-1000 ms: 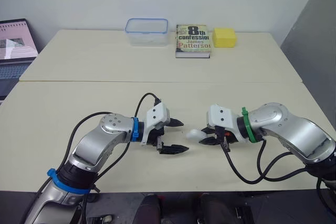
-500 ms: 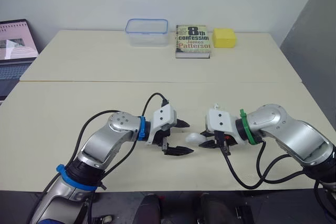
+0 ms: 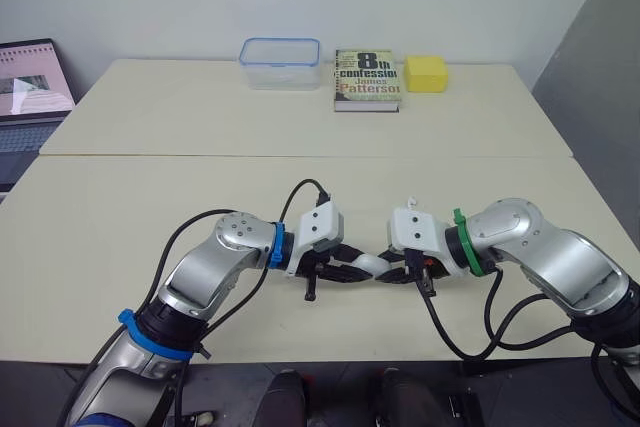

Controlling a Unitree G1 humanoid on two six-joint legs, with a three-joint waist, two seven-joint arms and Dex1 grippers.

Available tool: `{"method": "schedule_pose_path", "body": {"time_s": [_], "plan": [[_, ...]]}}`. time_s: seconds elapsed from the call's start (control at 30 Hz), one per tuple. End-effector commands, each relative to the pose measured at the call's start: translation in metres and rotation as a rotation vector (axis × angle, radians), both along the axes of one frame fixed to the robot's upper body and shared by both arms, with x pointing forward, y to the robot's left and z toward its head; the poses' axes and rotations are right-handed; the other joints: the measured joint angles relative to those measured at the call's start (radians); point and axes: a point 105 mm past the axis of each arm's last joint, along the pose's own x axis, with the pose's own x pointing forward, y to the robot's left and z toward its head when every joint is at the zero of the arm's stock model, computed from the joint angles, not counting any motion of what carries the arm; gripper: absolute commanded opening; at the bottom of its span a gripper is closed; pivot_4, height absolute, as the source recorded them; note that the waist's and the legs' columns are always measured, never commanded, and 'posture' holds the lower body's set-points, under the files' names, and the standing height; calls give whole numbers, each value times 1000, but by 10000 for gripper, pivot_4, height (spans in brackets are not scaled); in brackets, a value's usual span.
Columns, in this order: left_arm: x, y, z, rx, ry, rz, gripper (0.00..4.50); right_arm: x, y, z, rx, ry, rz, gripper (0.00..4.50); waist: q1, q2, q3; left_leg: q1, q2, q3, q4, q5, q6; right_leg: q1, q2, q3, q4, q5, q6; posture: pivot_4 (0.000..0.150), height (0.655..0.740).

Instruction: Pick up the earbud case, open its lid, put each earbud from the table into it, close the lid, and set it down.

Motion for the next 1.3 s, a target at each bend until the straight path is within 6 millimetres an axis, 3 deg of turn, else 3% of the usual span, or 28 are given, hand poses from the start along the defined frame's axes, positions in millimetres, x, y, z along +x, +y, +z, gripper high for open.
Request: {"method": "schedule_pose_path", "body": {"time_s": [0.03, 0.6, 0.8, 1.3], "plan": [[1, -2, 8, -20, -19, 1, 8464, -2, 8, 15, 40, -59, 42, 7478, 0, 0, 0, 0, 0, 0, 0, 0, 0, 0, 0, 0, 0, 0, 0, 1500, 7400], [-2, 1, 8, -43, 14, -1, 8464, -3, 9, 17, 51, -55, 44, 7478, 0, 0, 0, 0, 0, 0, 0, 0, 0, 0, 0, 0, 0, 0, 0, 1500, 7400], [-4, 6, 6, -15, 1, -25, 26802, -3, 7, 17, 49, -57, 43, 7477, 0, 0, 0, 0, 0, 0, 0, 0, 0, 0, 0, 0, 0, 0, 0, 1500, 7400], [-2, 7, 7, -30, 2, -25, 26999, -5, 6, 16, 44, -55, 54, 7477, 0, 0, 0, 0, 0, 0, 0, 0, 0, 0, 0, 0, 1, 0, 0, 1500, 7400]]}}
